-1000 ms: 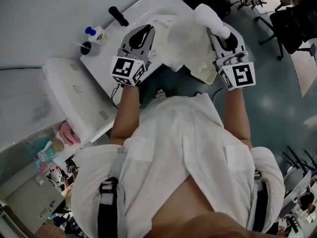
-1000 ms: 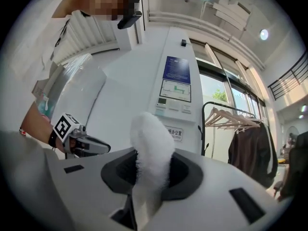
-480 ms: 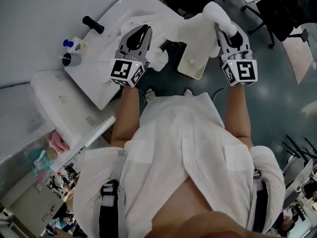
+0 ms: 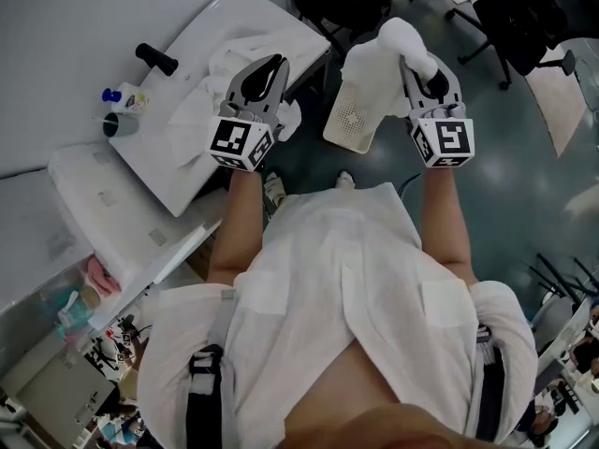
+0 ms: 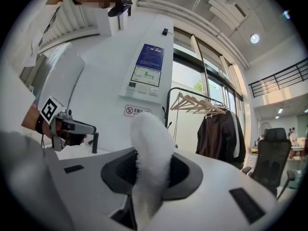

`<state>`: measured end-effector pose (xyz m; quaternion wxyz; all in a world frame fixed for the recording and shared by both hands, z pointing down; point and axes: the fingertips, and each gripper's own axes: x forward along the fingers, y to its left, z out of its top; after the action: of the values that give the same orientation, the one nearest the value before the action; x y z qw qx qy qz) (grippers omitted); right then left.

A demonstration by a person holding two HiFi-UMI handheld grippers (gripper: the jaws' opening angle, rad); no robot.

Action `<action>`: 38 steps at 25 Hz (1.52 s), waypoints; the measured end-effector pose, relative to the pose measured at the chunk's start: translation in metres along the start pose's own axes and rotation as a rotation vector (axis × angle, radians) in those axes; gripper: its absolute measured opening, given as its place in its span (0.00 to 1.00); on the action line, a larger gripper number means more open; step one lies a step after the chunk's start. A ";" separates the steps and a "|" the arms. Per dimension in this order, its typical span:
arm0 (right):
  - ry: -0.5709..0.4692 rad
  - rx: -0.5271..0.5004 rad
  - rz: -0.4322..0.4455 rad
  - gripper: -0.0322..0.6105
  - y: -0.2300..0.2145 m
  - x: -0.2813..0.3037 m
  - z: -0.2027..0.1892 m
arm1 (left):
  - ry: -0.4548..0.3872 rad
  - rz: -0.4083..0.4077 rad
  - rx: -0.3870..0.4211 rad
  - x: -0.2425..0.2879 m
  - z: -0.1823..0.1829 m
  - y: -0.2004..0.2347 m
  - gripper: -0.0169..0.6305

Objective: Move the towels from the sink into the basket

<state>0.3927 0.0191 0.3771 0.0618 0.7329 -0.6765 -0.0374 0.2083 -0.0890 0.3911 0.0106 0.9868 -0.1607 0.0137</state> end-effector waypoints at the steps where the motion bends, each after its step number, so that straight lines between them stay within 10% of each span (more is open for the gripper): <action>1: 0.013 0.003 -0.003 0.24 -0.002 0.001 -0.007 | 0.000 -0.001 0.000 0.002 0.000 -0.001 0.09; 17: 0.201 0.147 -0.076 0.26 -0.007 0.011 -0.107 | 0.020 -0.001 0.003 0.000 -0.005 0.000 0.09; 38: 0.080 0.178 -0.028 0.28 -0.002 0.028 -0.065 | -0.016 0.048 -0.006 -0.013 0.001 0.021 0.09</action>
<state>0.4062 -0.0065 0.4414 0.0231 0.7456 -0.6640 0.0512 0.1896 -0.1045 0.3905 0.0118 0.9828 -0.1844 0.0057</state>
